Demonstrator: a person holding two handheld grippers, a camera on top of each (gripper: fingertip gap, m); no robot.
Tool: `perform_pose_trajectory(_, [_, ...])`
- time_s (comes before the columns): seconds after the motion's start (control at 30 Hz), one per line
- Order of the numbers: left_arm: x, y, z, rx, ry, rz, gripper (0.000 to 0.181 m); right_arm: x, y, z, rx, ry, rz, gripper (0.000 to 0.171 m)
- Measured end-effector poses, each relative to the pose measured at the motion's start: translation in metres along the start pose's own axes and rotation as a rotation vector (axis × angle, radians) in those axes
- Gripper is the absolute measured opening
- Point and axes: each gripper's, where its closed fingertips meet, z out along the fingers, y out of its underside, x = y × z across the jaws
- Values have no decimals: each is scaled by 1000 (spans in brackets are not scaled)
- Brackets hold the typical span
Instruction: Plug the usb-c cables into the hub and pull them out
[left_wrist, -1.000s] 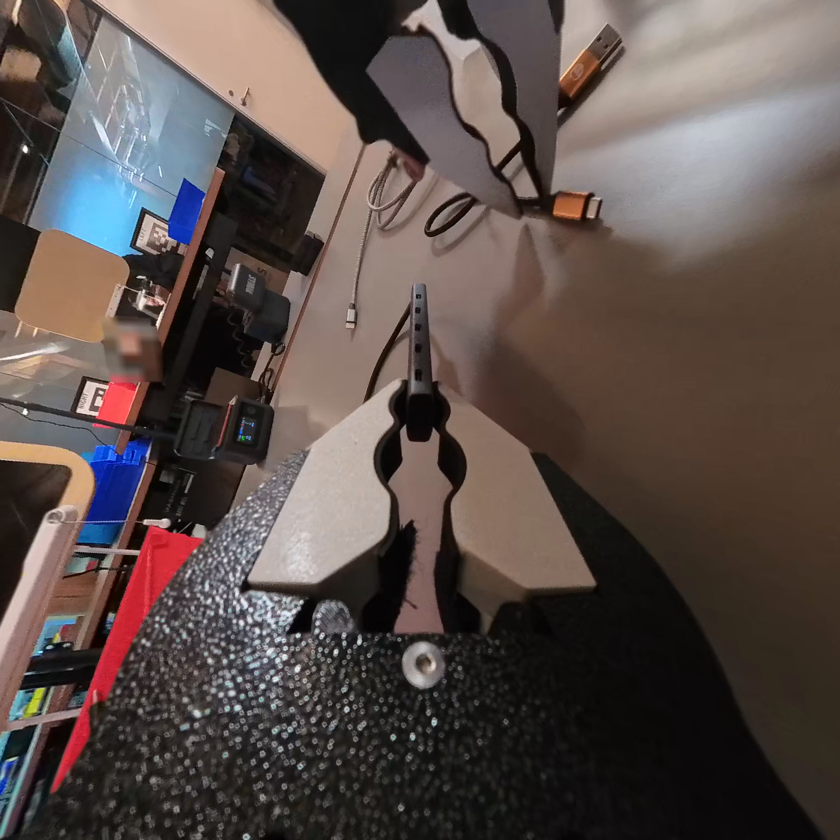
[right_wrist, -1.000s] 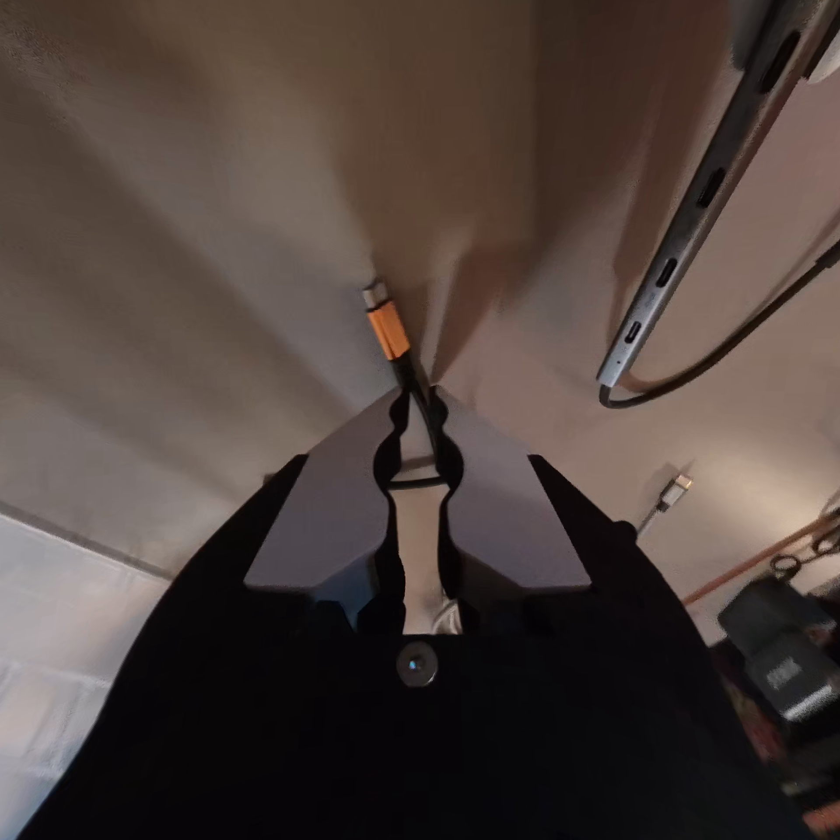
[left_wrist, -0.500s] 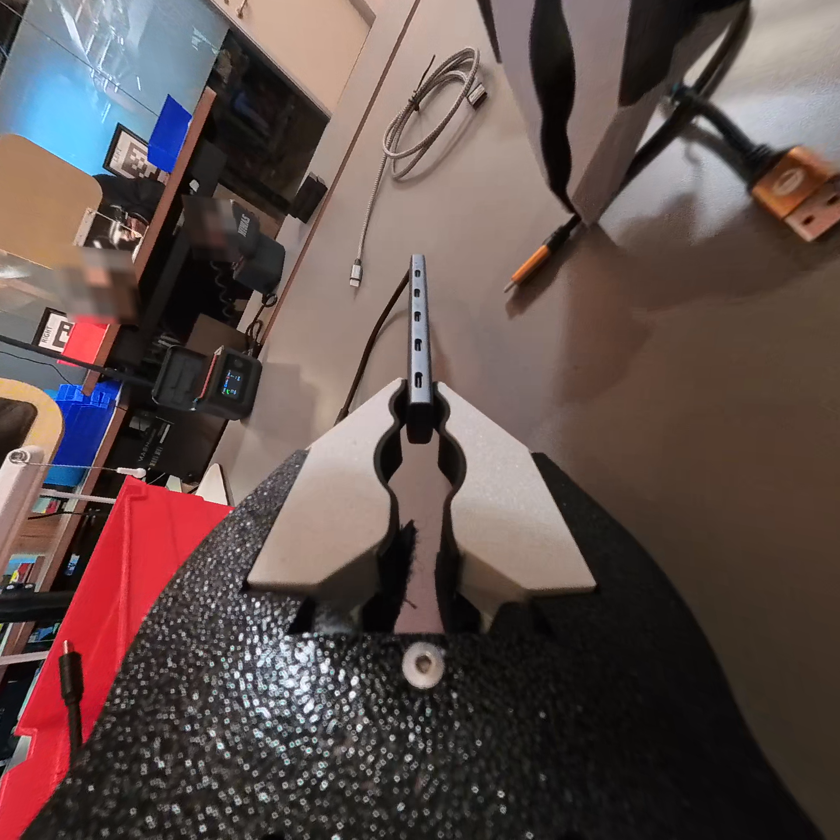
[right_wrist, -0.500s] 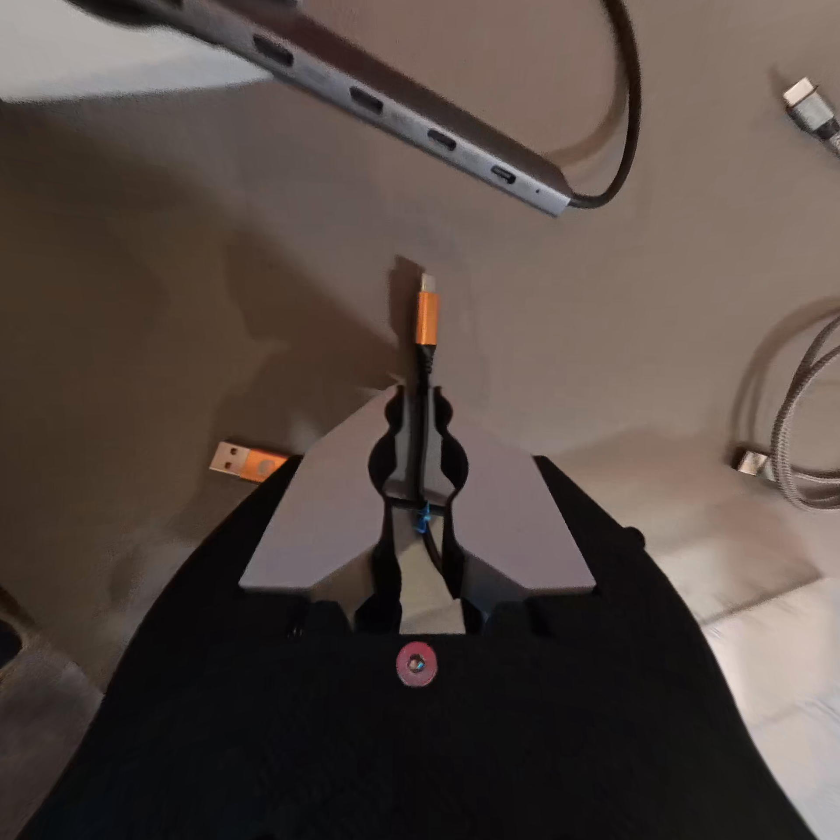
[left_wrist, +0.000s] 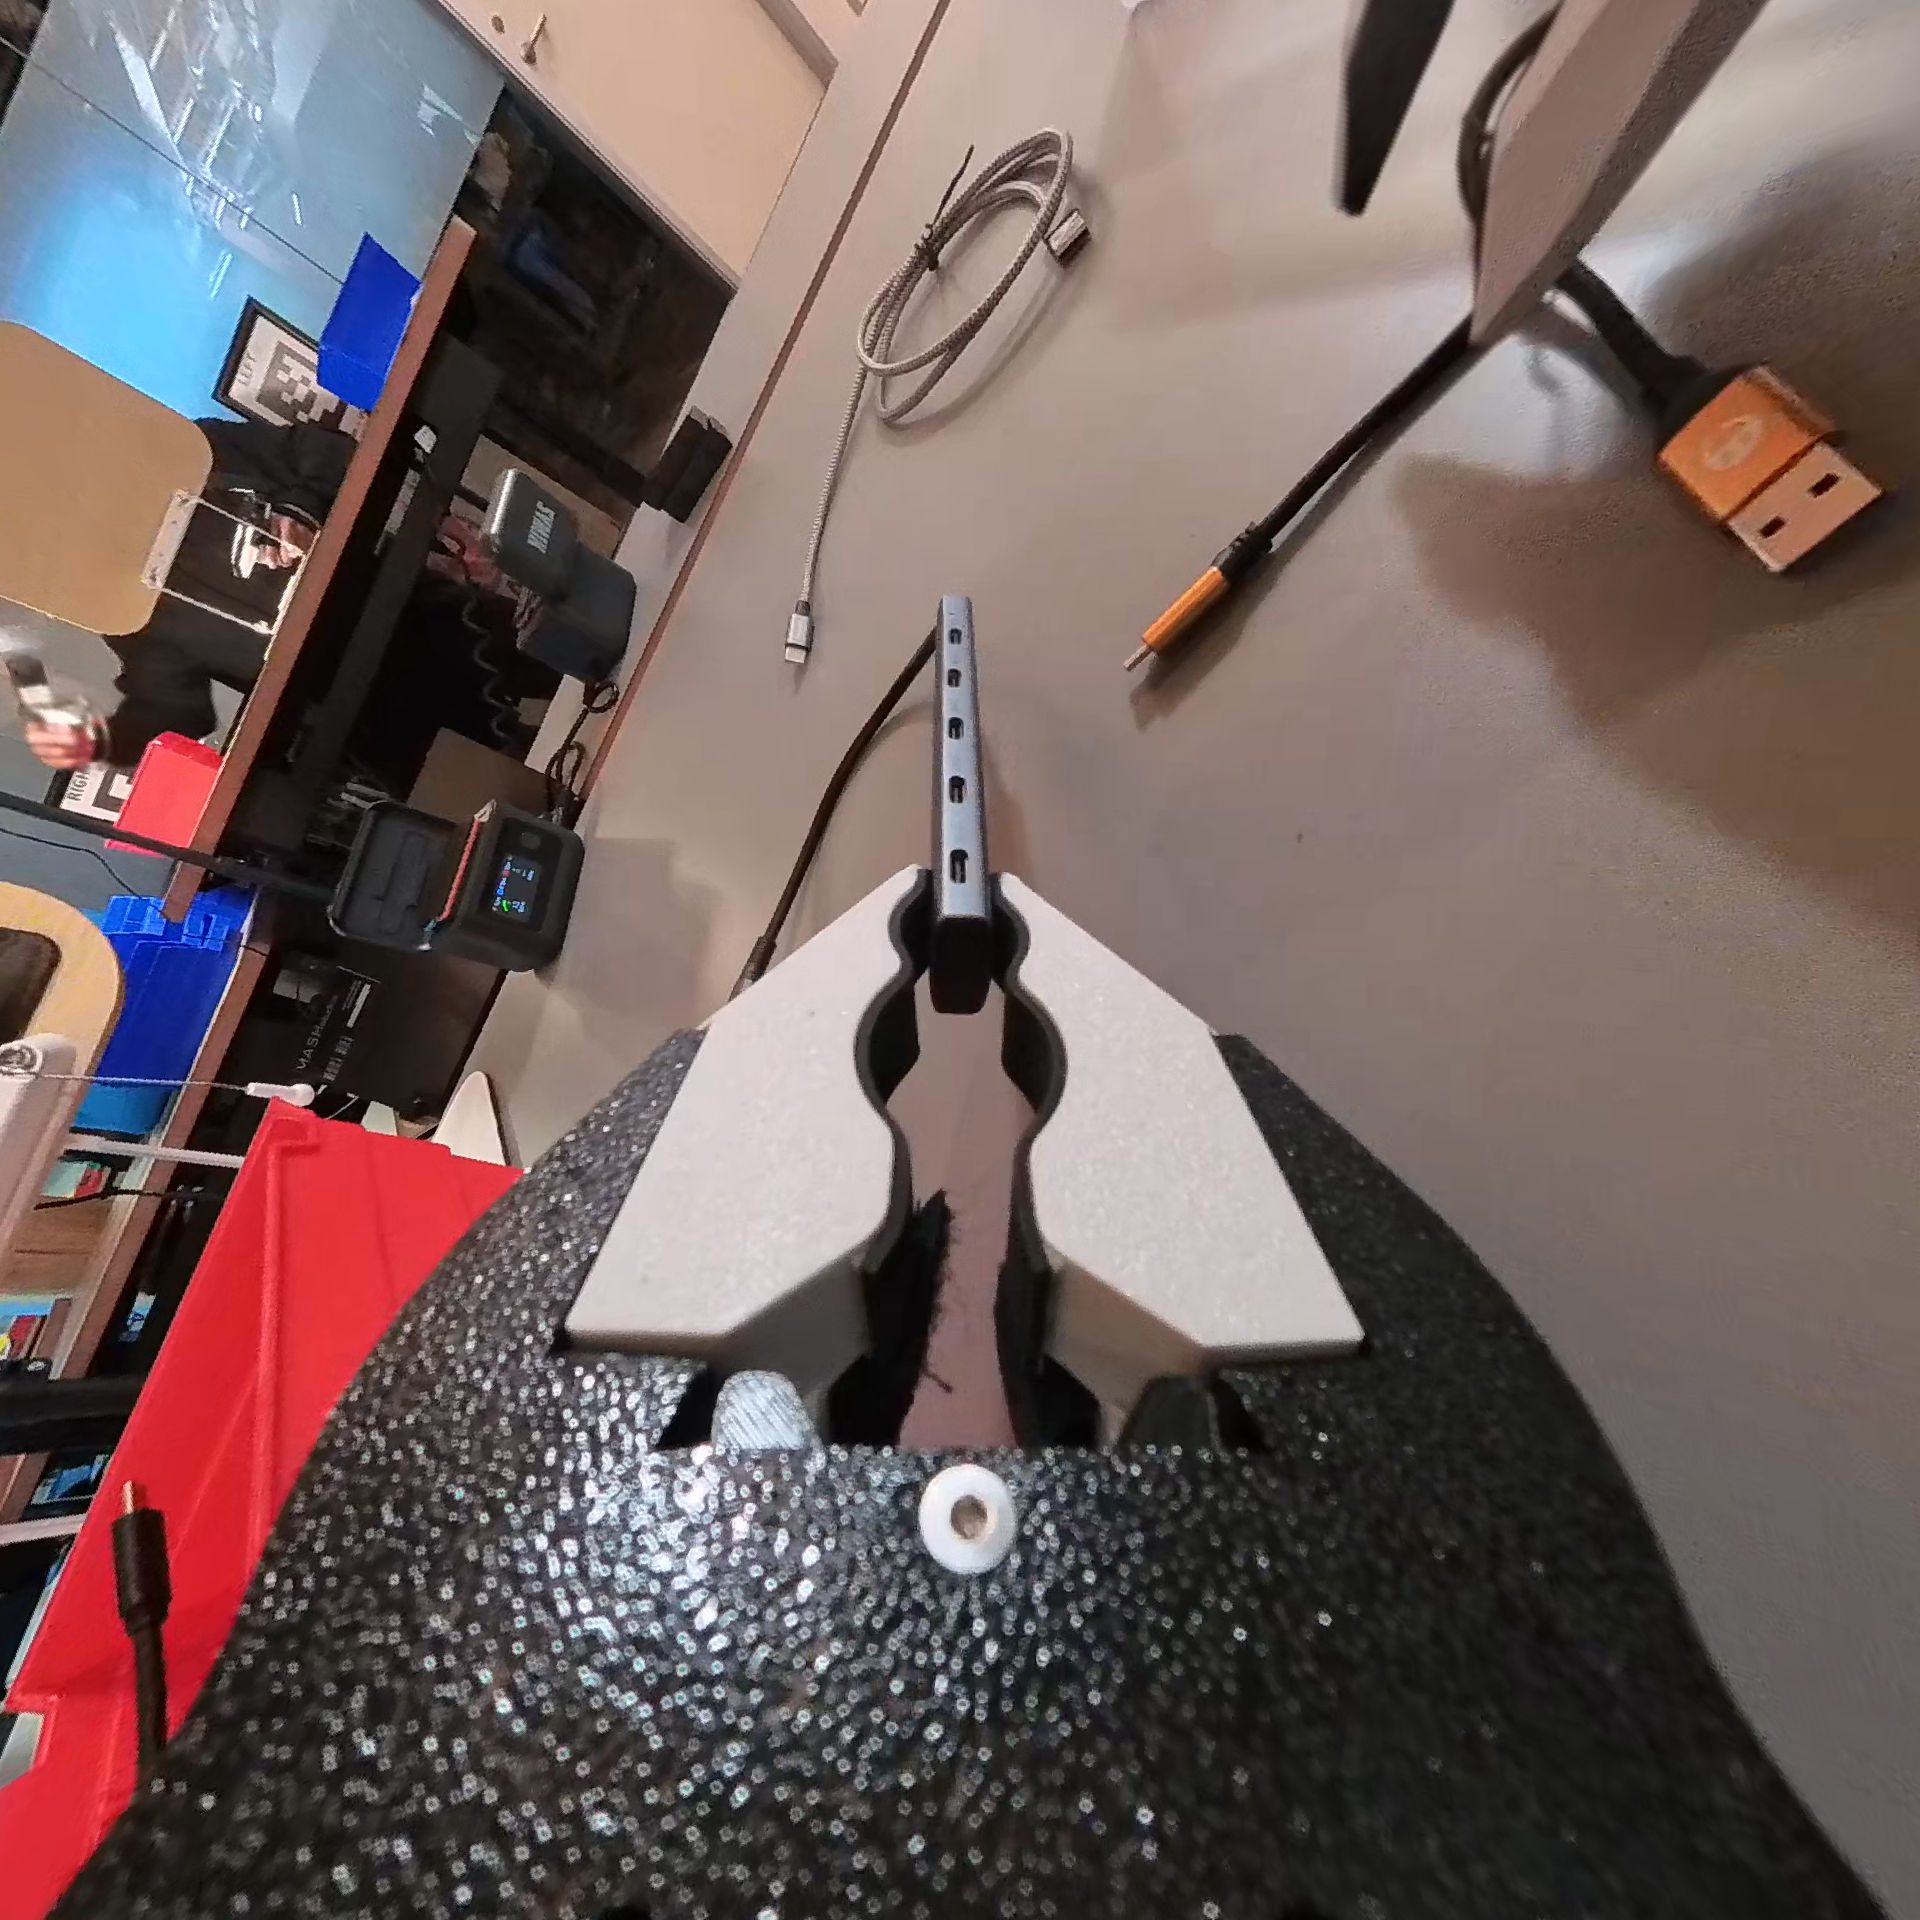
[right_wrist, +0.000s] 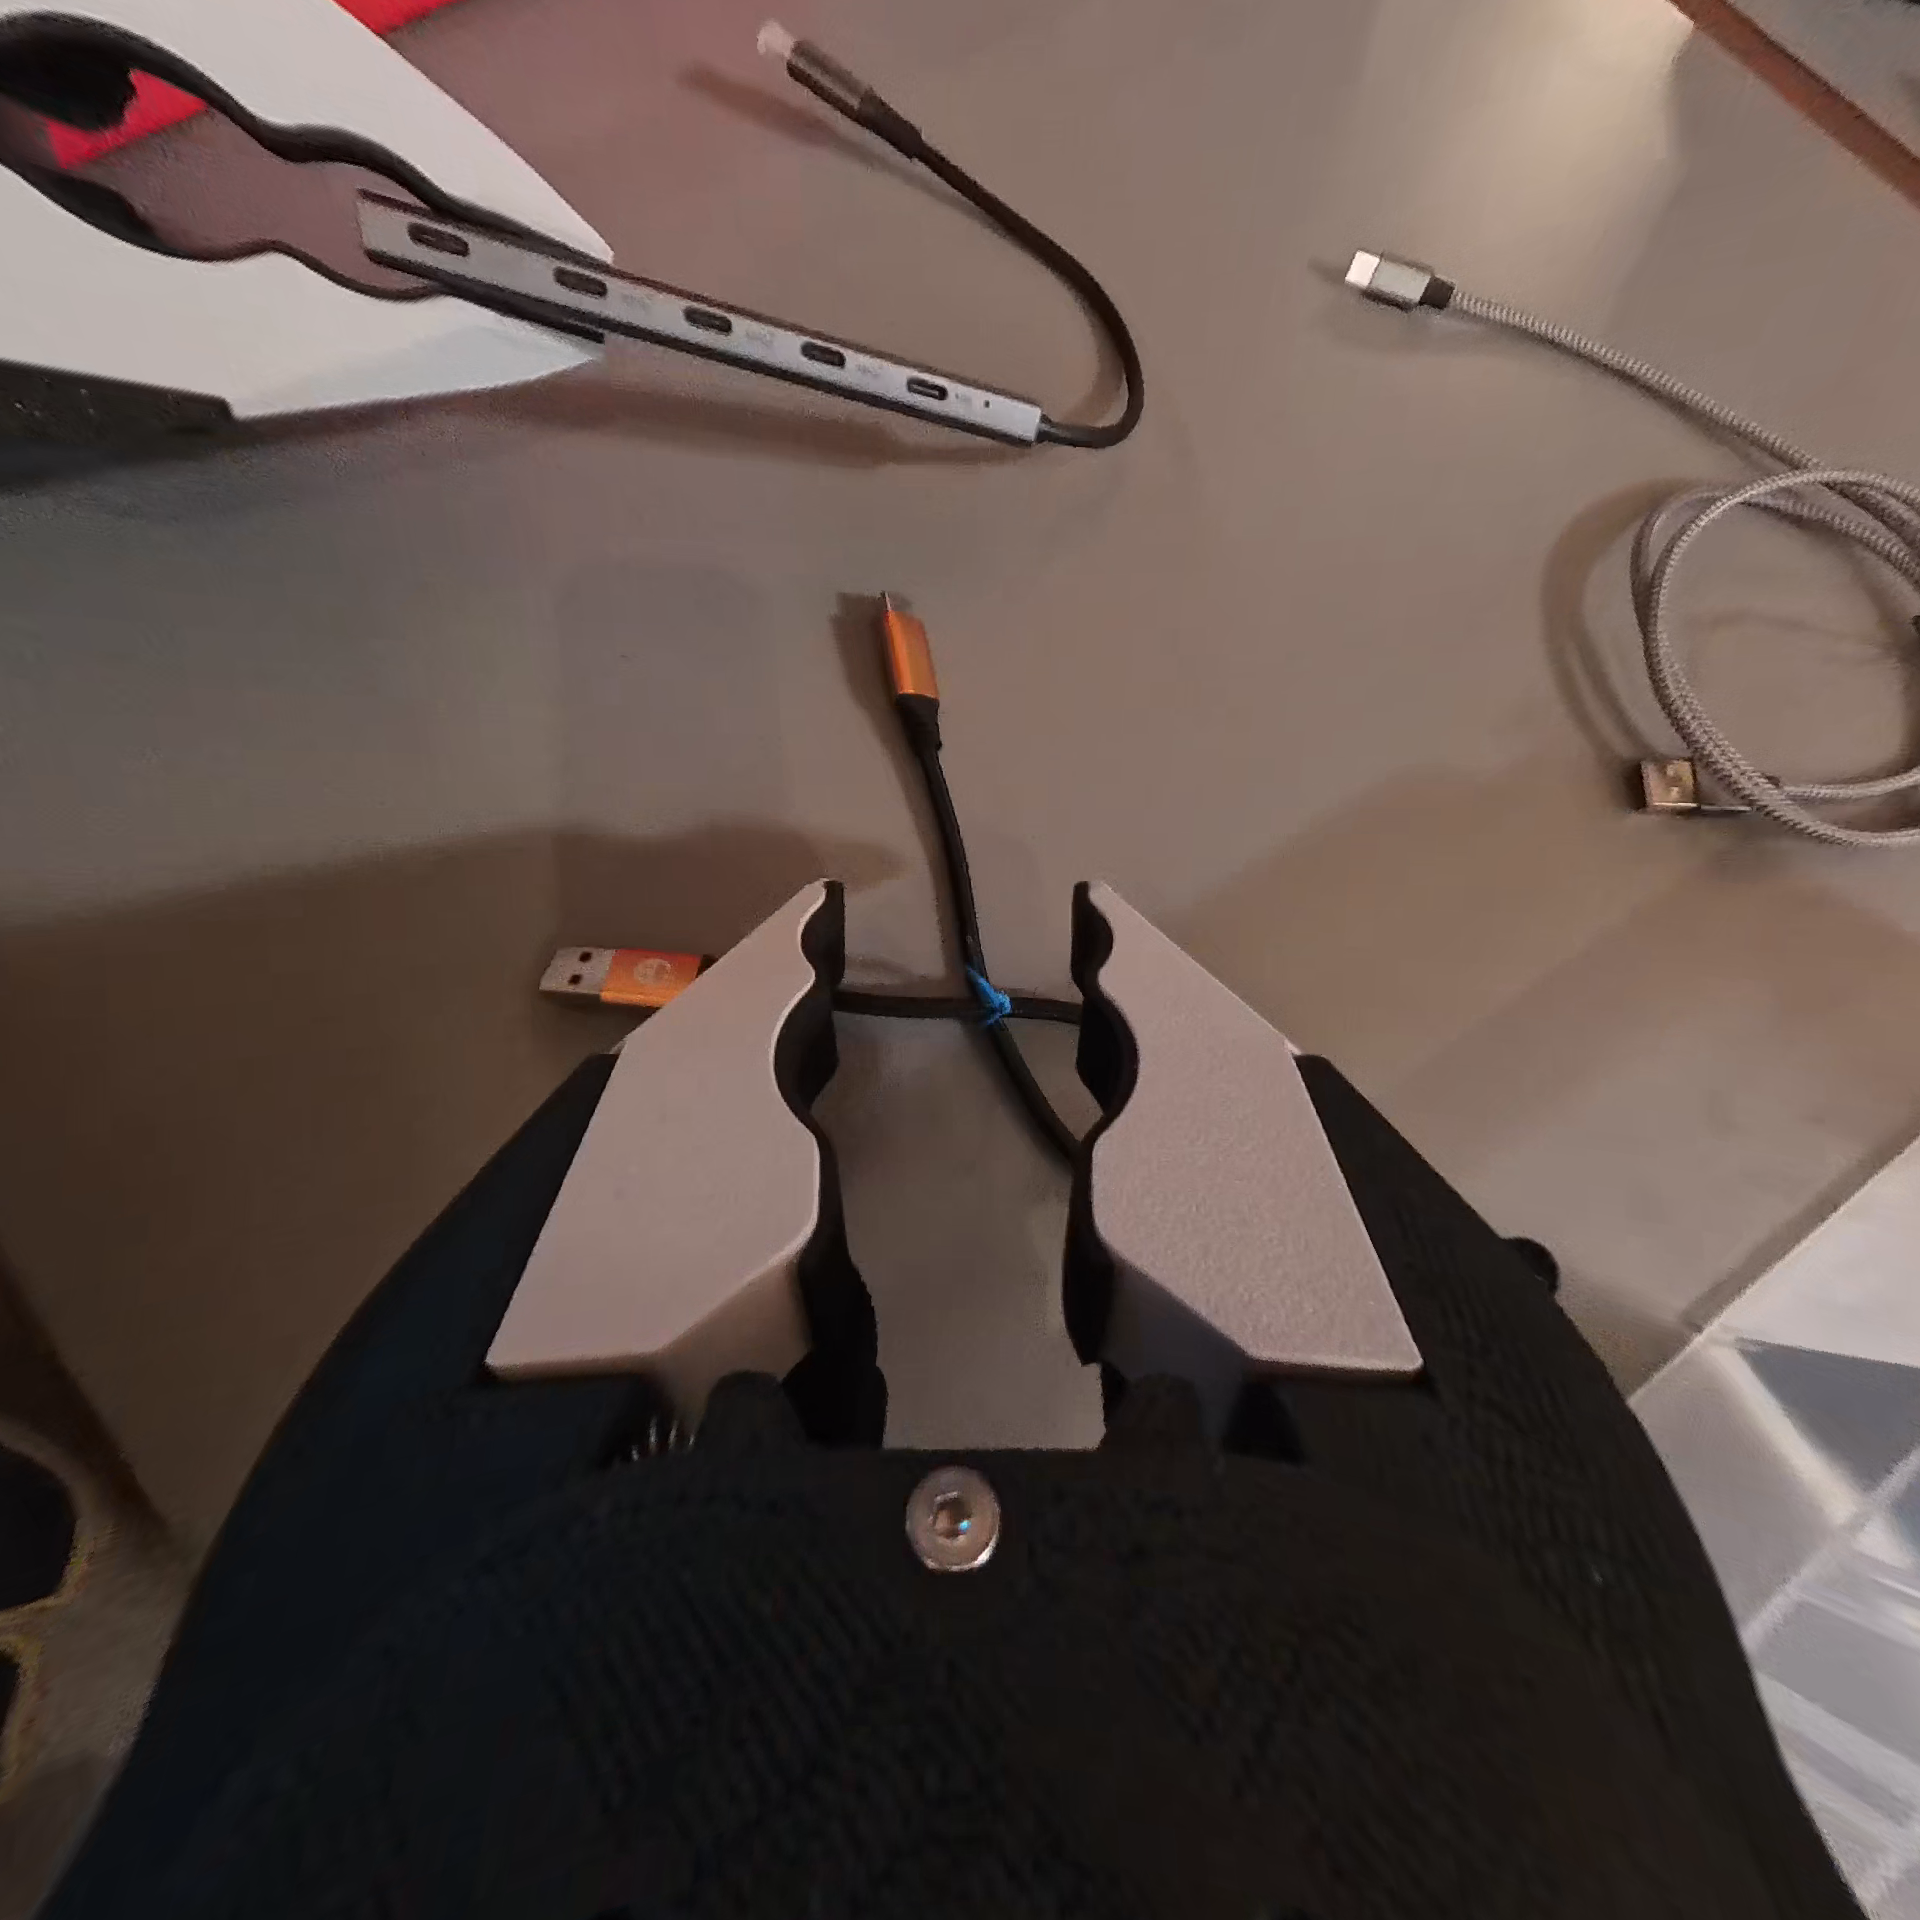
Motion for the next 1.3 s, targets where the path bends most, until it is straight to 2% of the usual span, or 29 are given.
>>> perform_pose_trajectory(0.03, [0,0,0,1,2,0,7,0,1,1,4,-3,-7,38])
perform_pose_trajectory(0.23, [2,0,0,0,6,6,7,-5,7,6,-73,-53,-109,30])
perform_pose_trajectory(0.57, [2,0,0,2,10,7,7,-1,0,34,-140,-120,-87,22])
perform_pose_trajectory(0.67, [3,0,0,-1,10,11,7,-5,-1,36,-125,-142,-80,4])
perform_pose_trajectory(0.93, [5,-2,2,-51,-30,71,7,-20,-22,25,-69,27,-261,2])
perform_pose_trajectory(1.3, [10,-5,2,-93,-83,245,8,-14,-22,22,-167,138,-360,2])
